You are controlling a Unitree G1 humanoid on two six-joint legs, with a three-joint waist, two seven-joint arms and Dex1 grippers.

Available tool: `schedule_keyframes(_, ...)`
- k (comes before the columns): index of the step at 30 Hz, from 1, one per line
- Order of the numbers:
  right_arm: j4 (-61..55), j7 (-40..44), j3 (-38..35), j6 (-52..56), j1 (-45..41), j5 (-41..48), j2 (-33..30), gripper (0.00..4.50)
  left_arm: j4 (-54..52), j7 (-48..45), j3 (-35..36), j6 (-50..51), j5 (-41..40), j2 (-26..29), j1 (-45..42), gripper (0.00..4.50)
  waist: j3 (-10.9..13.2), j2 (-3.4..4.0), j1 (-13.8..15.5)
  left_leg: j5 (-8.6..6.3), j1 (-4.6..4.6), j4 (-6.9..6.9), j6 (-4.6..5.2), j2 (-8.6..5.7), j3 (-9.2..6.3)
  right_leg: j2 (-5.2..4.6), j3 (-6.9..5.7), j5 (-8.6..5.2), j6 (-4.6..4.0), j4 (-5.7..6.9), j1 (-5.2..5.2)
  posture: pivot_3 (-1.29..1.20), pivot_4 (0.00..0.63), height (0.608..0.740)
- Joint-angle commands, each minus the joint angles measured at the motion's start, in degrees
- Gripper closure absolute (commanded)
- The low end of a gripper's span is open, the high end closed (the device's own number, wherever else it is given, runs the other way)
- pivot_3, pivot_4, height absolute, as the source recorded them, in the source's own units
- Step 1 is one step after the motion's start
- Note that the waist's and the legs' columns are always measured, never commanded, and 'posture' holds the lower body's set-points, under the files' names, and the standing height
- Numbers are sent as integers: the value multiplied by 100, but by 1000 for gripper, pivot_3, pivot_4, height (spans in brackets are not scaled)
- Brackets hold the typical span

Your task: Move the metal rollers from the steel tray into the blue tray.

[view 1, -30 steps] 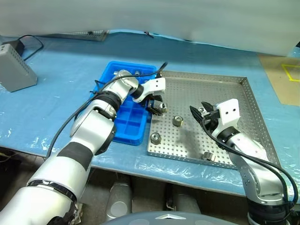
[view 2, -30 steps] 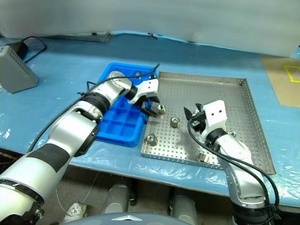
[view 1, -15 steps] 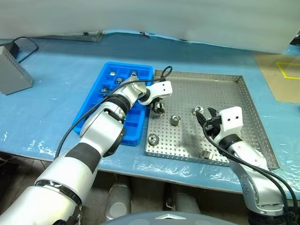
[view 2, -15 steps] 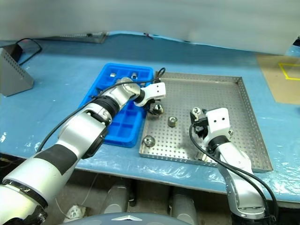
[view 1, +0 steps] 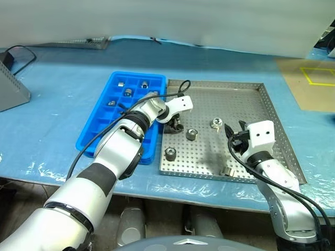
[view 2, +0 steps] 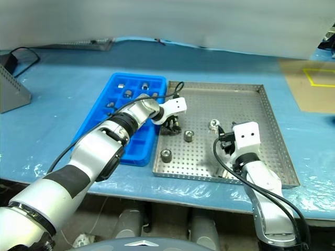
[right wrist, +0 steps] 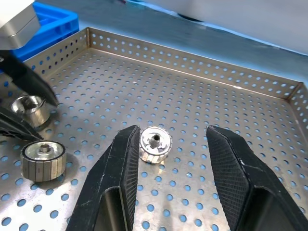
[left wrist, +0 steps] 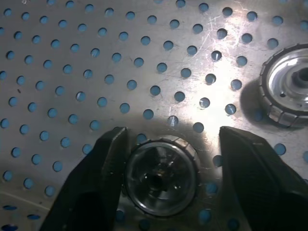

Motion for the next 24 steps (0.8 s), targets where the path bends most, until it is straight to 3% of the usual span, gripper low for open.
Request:
schedule_keyframes(1, -190, -72, -25, -135, -44, -103, 45, 2240, 92, 337, -202, 163, 368, 250, 89, 2260, 4, -6, -14, 0, 16, 0, -1, 1, 0, 0, 0, -2, 3, -4, 13, -204, 150, 740)
schedule_keyframes(6, -138, -98, 38, -151, -96, -170, 68, 2240, 86, -109, -294, 52, 482, 386, 84, 2260, 10, -17, -172, 1, 40, -20, -3, 8, -12, 0, -25, -1, 6, -93, 46, -200, 150, 740)
schedule_keyframes(13, -18, -137, 84, -198, -173, -214, 90, 2240, 12, -652, -59, -156, 276, 581, -81, 2260, 9, -22, -224, -5, 45, -24, 6, 1, -10, -9, -22, 6, 4, -95, 29, -189, 150, 740)
schedule_keyframes(16, 36, -156, 145, -229, -203, -253, 111, 2240, -69, -1284, 243, -337, -41, 669, -241, 2260, 8, -21, -225, -7, 9, -34, 2, 2, -6, -8, -21, 54, -4, -84, -23, -184, 150, 740)
schedule_keyframes(17, 59, -156, 169, -246, -211, -273, 117, 2240, -107, -1481, 330, -448, -131, 715, -300, 2260, 8, -20, -218, -5, -5, -45, 0, 2, -4, -7, -21, 80, -43, -76, -43, -180, 150, 740)
schedule_keyframes(24, 146, -118, 90, -350, -326, -204, 221, 2240, -350, -2246, 961, -885, -776, 1003, -675, 2260, 7, -16, -143, -3, -96, -51, 24, 0, 4, -13, -22, 84, -55, -76, -123, -159, 150, 740)
